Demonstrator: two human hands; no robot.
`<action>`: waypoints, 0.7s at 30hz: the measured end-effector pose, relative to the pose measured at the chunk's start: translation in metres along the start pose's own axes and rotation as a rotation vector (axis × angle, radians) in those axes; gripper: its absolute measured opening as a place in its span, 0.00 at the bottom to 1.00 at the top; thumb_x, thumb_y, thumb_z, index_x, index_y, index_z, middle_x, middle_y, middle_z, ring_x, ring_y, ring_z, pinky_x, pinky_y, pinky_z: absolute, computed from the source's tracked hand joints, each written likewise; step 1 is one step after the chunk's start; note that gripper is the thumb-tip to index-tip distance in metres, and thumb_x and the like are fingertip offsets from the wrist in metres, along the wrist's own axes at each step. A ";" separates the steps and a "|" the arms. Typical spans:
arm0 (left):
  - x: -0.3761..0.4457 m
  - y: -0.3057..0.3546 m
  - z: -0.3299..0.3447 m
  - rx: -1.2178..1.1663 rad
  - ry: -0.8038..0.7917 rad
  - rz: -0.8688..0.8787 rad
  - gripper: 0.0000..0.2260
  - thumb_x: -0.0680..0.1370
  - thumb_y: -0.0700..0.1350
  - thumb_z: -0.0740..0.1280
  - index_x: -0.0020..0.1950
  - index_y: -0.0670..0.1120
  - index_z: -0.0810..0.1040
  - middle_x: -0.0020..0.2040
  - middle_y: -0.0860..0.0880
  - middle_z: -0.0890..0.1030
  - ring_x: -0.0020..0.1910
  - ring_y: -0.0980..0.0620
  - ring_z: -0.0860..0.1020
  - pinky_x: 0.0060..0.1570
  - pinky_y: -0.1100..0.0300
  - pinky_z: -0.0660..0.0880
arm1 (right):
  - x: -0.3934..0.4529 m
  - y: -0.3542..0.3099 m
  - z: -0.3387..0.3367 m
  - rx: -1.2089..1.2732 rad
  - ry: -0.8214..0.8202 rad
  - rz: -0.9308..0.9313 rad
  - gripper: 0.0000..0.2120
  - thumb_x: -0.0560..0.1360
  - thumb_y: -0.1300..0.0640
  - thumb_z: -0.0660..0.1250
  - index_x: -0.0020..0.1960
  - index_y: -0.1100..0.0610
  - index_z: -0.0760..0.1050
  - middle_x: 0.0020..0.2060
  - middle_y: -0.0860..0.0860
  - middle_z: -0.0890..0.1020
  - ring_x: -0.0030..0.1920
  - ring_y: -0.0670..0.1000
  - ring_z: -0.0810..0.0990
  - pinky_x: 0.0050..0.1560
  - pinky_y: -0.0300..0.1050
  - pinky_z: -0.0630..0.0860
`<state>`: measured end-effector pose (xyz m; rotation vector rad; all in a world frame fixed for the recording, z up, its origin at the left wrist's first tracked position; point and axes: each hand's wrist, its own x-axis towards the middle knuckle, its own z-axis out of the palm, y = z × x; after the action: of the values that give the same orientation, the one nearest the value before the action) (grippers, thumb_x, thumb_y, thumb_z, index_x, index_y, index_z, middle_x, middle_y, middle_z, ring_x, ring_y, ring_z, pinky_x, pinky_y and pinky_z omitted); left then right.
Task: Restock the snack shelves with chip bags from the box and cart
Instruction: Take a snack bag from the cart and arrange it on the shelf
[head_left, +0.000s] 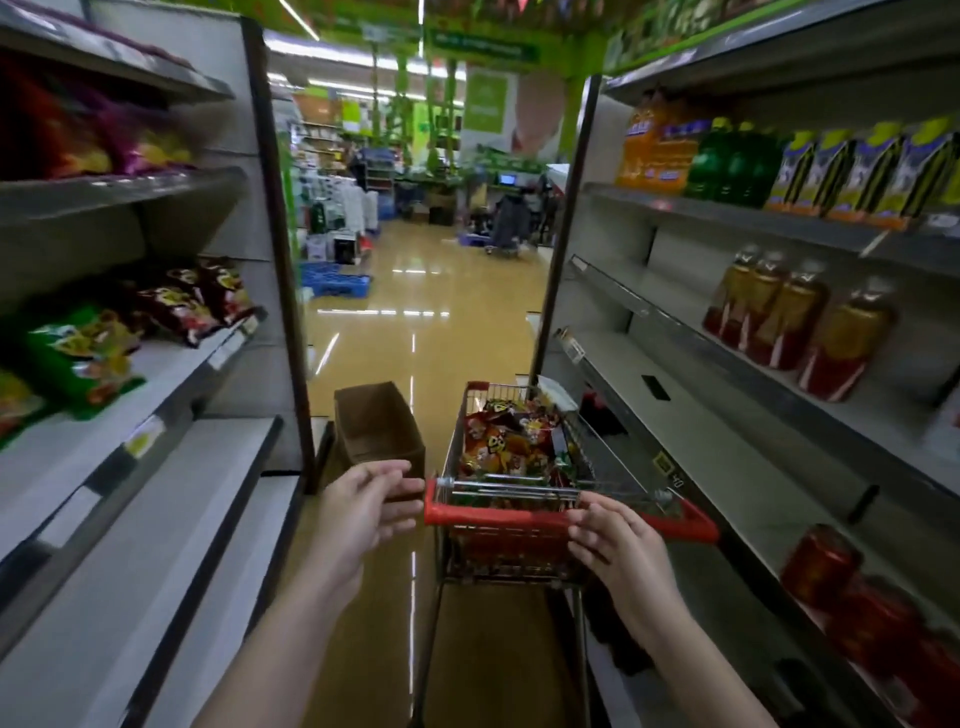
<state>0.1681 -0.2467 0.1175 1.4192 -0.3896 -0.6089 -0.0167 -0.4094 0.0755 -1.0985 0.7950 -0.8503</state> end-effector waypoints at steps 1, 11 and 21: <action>0.021 0.000 0.003 -0.004 -0.019 -0.015 0.08 0.81 0.40 0.60 0.54 0.44 0.78 0.47 0.44 0.84 0.48 0.45 0.82 0.46 0.54 0.79 | 0.018 0.001 0.004 0.004 0.017 -0.003 0.09 0.80 0.63 0.62 0.57 0.61 0.78 0.40 0.55 0.85 0.41 0.51 0.83 0.46 0.46 0.78; 0.230 0.006 0.055 0.045 -0.168 -0.137 0.08 0.82 0.40 0.60 0.54 0.43 0.79 0.47 0.43 0.84 0.46 0.45 0.82 0.45 0.54 0.79 | 0.197 -0.019 0.046 -0.039 0.185 -0.027 0.09 0.82 0.63 0.59 0.54 0.60 0.78 0.42 0.54 0.84 0.40 0.48 0.83 0.40 0.38 0.81; 0.357 -0.045 0.119 0.120 -0.208 -0.305 0.07 0.82 0.40 0.61 0.55 0.42 0.78 0.47 0.43 0.84 0.41 0.48 0.82 0.38 0.60 0.80 | 0.370 0.029 -0.009 -0.373 0.258 0.259 0.10 0.81 0.61 0.62 0.59 0.63 0.76 0.43 0.54 0.82 0.42 0.50 0.79 0.41 0.42 0.76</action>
<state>0.3725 -0.5594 0.0511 1.5484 -0.3803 -1.0004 0.1491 -0.7326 0.0009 -1.1894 1.3213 -0.6435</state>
